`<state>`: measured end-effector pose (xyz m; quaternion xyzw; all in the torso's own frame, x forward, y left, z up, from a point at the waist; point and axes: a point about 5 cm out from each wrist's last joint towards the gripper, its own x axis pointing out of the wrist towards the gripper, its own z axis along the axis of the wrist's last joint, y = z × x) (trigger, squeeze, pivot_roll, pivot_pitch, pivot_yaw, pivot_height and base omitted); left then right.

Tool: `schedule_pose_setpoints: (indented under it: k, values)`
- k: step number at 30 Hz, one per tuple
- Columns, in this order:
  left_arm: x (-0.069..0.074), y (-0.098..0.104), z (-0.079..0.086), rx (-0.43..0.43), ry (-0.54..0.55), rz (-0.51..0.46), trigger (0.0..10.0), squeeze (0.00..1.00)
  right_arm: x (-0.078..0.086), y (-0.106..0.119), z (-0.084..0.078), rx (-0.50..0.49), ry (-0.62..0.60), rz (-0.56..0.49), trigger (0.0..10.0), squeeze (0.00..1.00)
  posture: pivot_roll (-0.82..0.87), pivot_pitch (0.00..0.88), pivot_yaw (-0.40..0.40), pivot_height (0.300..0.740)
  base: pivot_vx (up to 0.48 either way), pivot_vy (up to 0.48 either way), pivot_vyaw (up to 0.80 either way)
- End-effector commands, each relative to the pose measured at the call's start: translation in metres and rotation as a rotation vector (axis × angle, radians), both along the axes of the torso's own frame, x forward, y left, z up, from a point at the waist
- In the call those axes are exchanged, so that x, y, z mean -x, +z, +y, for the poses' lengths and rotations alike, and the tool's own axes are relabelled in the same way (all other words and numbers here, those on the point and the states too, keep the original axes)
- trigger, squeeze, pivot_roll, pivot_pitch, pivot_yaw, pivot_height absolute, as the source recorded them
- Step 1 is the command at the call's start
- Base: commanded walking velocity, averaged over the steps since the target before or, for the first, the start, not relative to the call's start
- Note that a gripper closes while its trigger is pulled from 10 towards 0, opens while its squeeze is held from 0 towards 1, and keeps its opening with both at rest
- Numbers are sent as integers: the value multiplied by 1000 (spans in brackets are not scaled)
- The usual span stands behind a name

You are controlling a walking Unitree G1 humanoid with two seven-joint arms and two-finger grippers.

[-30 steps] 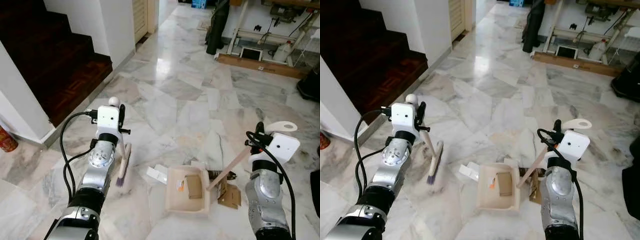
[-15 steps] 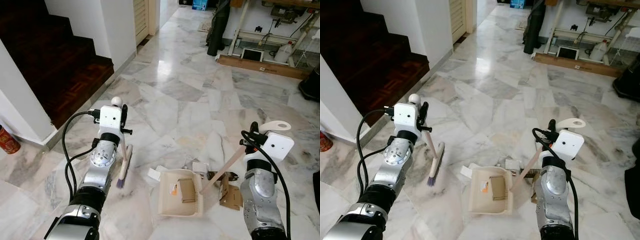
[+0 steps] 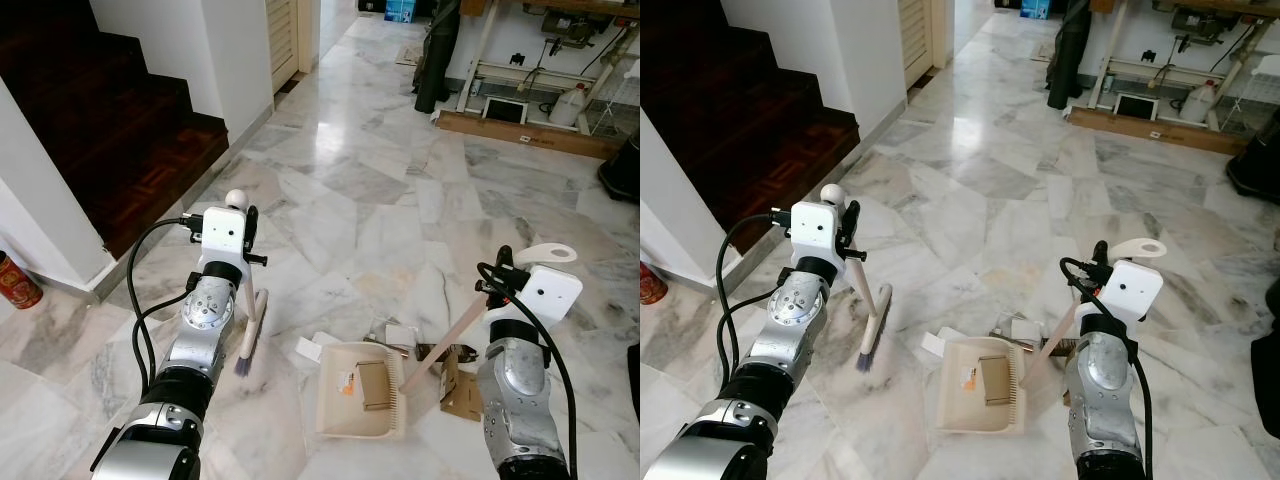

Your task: Sweep floor

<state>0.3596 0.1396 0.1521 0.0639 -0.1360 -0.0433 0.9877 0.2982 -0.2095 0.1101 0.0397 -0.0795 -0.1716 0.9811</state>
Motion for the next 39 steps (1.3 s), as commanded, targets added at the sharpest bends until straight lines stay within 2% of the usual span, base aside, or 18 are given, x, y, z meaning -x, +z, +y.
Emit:
schedule_pose_setpoints:
  k: [1,8,20,23,27,31,39]
  values:
    - [-1,11,-1,24,-8,-51,10000,0,-5,17,1,-7,1,-72,10000,0,35,0,-3,740,0,0,0]
    - [1,7,-3,11,-13,-40,10000,0,-4,17,4,-24,3,-69,10000,0,33,13,-6,740,0,0,0]
    - [-2,18,-7,43,-29,-74,10000,0,-4,19,2,-27,-11,-67,10000,0,33,70,-10,740,0,0,0]
    - [-1,20,-7,80,-33,-79,10000,0,-3,19,1,-34,-19,-66,10000,0,37,80,-11,740,-165,0,0]
    - [0,22,-6,66,-35,-95,10000,0,-1,17,1,-43,-26,-61,10000,0,45,88,-14,740,0,0,0]
    - [0,22,-5,64,-30,-94,10000,0,0,18,4,-33,-19,-59,10000,0,40,91,-15,740,-241,0,0]
    - [2,22,-8,88,-43,-92,10000,0,2,22,-2,-45,-42,-71,10000,0,32,107,-20,740,-250,0,0]
